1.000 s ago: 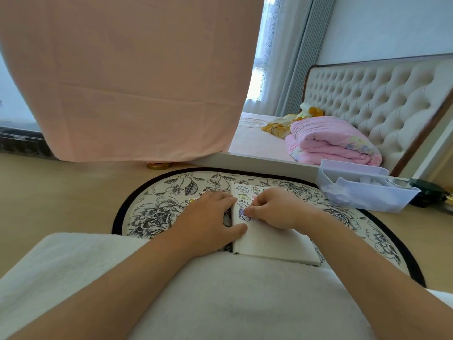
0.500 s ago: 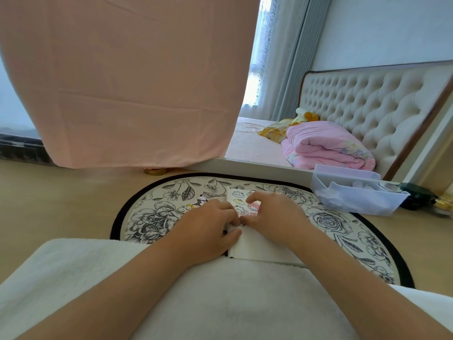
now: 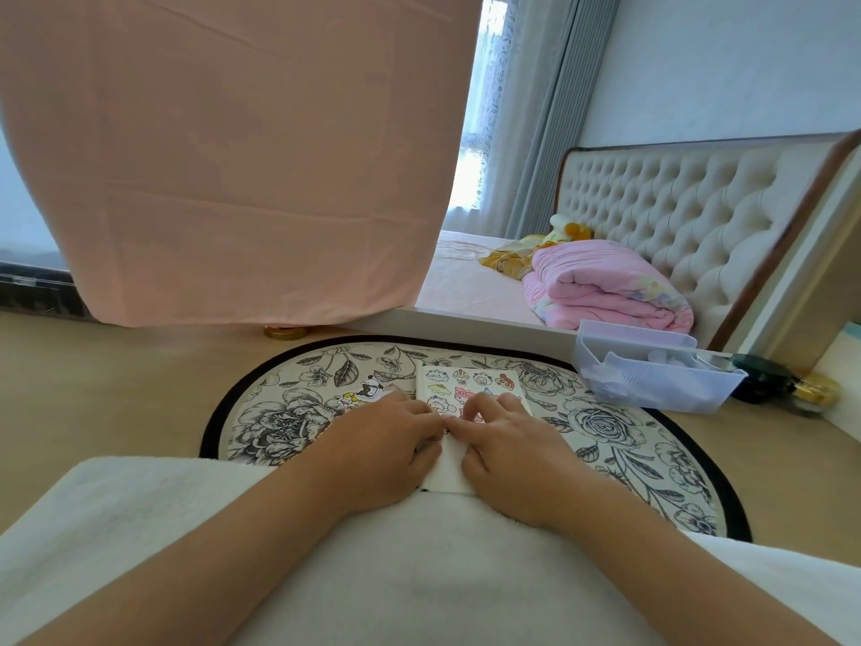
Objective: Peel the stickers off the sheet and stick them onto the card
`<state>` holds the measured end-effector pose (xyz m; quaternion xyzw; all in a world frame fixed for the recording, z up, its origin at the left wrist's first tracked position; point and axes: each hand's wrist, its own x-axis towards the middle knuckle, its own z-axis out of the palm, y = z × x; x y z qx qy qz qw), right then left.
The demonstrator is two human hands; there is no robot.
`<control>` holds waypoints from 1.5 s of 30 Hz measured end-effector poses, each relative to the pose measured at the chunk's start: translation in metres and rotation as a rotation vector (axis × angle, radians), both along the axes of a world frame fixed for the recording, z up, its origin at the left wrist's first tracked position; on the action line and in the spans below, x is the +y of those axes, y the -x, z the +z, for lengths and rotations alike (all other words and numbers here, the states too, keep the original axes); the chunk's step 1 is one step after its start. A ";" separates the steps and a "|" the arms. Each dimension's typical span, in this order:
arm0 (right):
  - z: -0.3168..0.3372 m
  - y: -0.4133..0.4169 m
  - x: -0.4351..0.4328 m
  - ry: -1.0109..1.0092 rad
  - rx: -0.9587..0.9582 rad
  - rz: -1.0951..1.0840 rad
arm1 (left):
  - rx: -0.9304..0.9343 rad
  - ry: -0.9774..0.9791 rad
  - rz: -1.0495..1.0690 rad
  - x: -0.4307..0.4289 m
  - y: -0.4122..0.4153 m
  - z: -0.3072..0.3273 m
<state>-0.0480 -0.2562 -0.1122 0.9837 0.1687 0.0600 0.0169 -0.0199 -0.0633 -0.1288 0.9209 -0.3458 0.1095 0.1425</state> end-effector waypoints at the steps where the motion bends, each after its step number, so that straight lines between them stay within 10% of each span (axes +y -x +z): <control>1: 0.001 0.000 0.001 -0.010 0.019 -0.006 | 0.005 0.007 0.003 0.000 0.001 0.000; 18: 0.002 0.008 -0.003 -0.109 0.009 -0.019 | -0.108 -0.187 0.124 -0.007 -0.002 0.000; 45: -0.003 0.005 -0.017 -0.184 -0.005 0.012 | -0.123 0.074 0.075 -0.003 0.002 -0.005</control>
